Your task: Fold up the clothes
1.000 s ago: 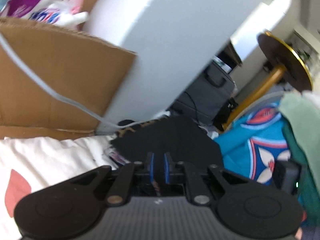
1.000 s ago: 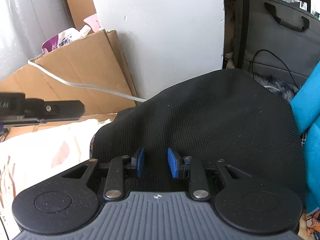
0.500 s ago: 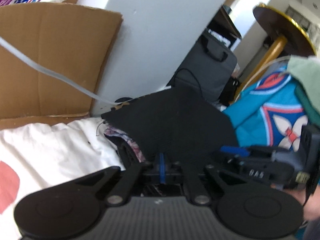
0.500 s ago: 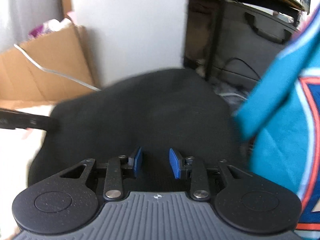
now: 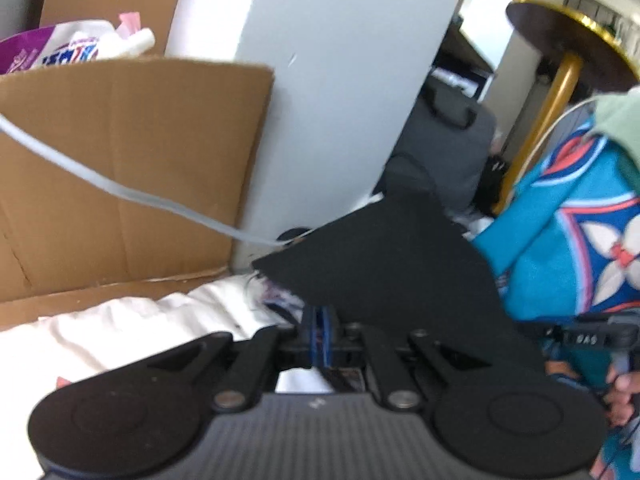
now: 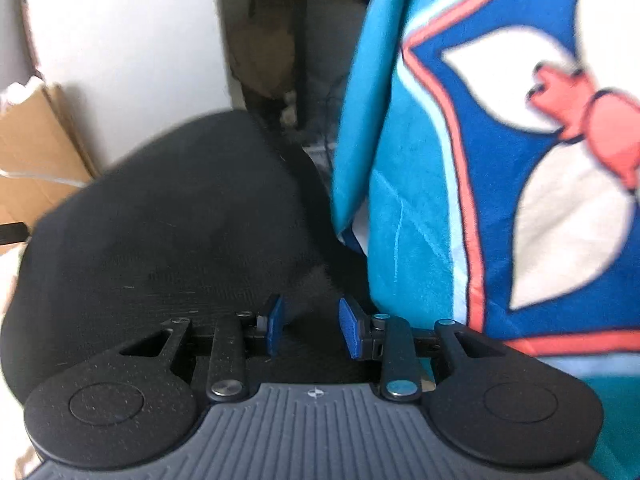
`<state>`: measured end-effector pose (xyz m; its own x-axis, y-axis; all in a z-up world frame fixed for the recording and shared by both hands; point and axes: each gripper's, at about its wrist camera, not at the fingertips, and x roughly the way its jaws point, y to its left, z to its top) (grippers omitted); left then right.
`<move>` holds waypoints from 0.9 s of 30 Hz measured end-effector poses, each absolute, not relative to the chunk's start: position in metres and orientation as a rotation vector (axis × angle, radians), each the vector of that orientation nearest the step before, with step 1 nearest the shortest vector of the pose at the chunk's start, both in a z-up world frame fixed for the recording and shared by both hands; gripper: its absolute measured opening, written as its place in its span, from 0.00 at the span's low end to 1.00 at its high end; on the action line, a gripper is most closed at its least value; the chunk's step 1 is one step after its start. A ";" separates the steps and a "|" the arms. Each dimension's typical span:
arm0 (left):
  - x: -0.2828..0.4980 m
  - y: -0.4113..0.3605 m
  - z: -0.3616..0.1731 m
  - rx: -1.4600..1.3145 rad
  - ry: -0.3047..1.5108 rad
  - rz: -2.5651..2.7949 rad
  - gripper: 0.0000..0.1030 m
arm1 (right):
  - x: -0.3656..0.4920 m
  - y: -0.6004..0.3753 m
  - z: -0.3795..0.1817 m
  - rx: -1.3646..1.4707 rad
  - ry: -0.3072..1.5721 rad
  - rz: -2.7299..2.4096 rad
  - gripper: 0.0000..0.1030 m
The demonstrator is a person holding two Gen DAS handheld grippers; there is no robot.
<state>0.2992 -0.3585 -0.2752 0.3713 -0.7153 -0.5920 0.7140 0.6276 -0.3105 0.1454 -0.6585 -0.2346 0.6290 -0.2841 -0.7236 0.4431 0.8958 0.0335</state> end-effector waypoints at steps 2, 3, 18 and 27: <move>0.288 -0.357 -0.269 0.002 0.750 -0.949 0.03 | 0.137 -0.651 -0.227 0.220 0.764 -0.403 0.36; 0.281 -0.356 -0.266 -0.004 0.751 -0.969 0.04 | 0.134 -0.646 -0.225 0.220 0.760 -0.393 0.36; 0.223 -0.373 -0.299 0.104 0.767 -1.077 0.13 | 0.127 -0.618 -0.260 0.265 0.789 -0.353 0.37; 0.210 -0.355 -0.302 0.128 0.786 -0.964 0.40 | 0.097 -0.612 -0.277 0.315 0.884 -0.375 0.37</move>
